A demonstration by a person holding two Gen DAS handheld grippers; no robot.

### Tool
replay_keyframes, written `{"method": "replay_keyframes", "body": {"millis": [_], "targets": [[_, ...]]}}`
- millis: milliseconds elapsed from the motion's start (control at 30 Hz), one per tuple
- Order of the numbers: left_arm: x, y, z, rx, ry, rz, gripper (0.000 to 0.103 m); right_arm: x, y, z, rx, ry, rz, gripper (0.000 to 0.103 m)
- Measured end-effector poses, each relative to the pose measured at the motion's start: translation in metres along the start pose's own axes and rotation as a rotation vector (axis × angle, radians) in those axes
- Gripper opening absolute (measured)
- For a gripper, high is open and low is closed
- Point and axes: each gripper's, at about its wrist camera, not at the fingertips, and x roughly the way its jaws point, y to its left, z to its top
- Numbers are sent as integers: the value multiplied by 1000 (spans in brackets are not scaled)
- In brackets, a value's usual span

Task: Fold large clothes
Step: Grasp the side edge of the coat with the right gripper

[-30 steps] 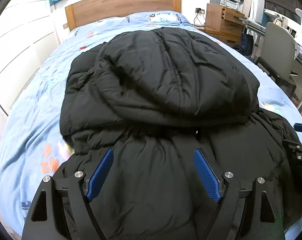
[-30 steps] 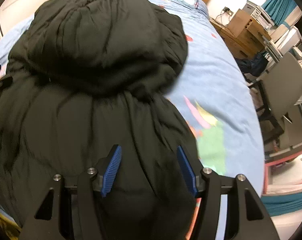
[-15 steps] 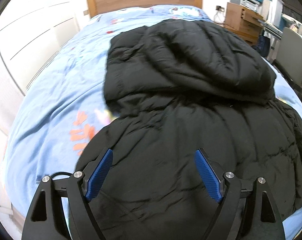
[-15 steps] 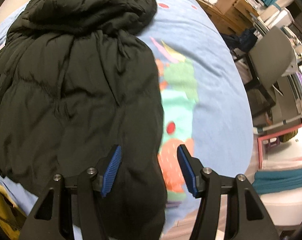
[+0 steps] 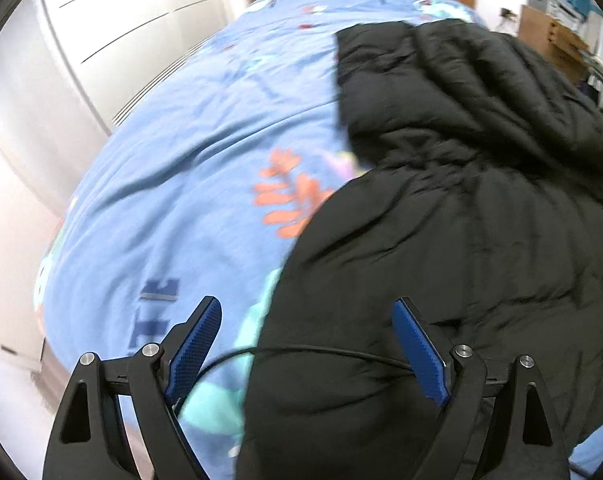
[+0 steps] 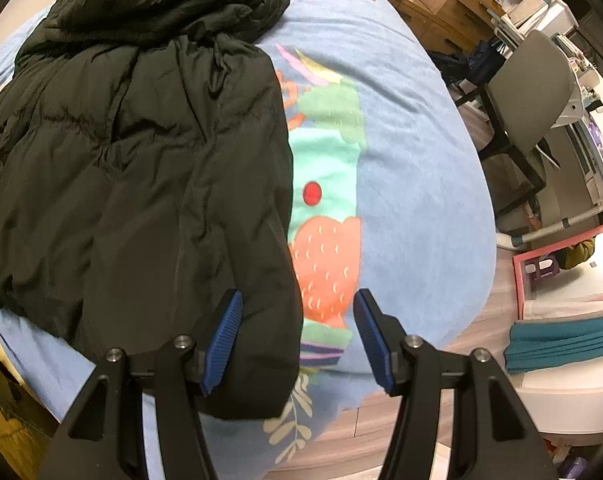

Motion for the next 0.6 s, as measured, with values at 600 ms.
{"method": "replay_keyframes", "body": {"millis": [600], "targets": [[26,48,-26,-153,106,-21,96,-3,-19,-19,28,-2,-17,56]]}}
